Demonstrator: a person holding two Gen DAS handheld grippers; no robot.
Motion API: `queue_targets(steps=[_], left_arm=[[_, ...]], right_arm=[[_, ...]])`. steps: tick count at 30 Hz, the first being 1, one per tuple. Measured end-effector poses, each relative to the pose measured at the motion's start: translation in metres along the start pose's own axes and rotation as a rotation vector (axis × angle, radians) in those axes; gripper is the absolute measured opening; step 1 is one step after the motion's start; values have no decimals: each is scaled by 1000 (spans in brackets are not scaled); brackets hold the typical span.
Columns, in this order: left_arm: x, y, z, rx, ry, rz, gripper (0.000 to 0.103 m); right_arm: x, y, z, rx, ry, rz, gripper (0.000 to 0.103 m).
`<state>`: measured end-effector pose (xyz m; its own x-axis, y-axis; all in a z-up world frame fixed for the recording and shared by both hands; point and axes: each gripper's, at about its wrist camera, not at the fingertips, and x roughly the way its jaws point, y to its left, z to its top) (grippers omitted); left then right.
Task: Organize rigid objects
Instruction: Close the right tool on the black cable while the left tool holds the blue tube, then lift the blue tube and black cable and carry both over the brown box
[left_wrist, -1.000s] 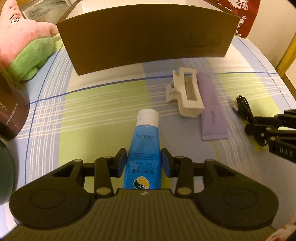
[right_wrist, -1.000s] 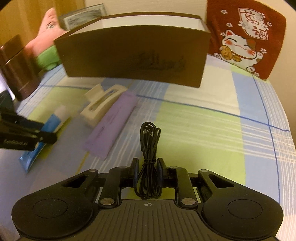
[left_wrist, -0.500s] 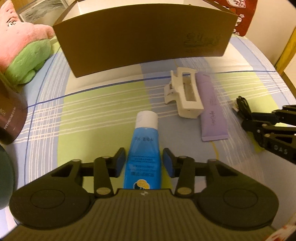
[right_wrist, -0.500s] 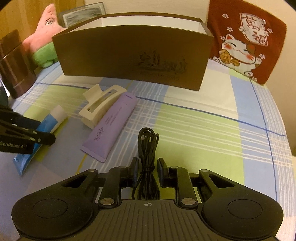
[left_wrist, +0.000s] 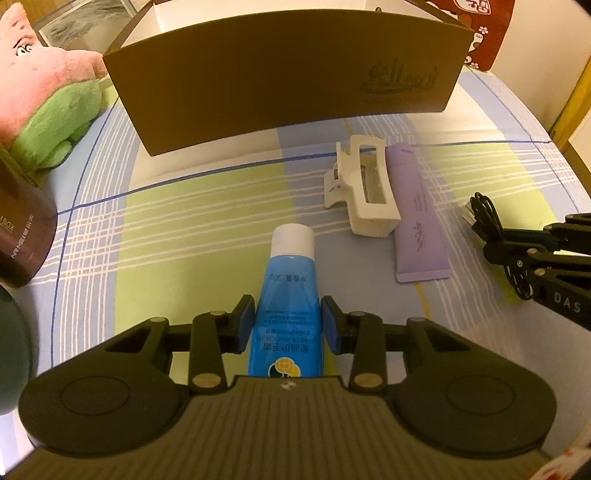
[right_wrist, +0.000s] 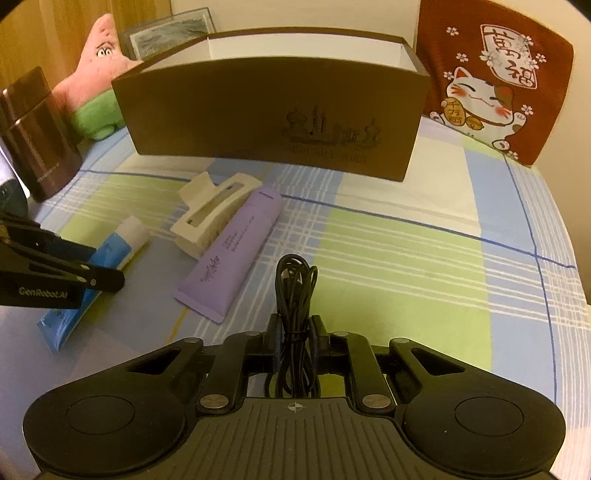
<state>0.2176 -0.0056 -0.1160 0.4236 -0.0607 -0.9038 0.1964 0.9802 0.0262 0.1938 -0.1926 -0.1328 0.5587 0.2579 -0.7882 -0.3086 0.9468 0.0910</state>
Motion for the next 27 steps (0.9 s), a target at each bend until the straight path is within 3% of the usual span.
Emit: queue_targets(steps=[9,15,20,27], left_arm=[[-11,0,4,-1,-31,4,34],[-9,1,2,-9,-17,-7,34],[4,0,-3,-15,42,-37,35],[4,-4,-2,23,21,-24,33]], right_arm=[[-12,0,13,26,-31,31,11],[-13,1,14,30,-26,36,11],[-13,0,12,38,-16,37,11],[-14,0,11,42,-9,38,11]])
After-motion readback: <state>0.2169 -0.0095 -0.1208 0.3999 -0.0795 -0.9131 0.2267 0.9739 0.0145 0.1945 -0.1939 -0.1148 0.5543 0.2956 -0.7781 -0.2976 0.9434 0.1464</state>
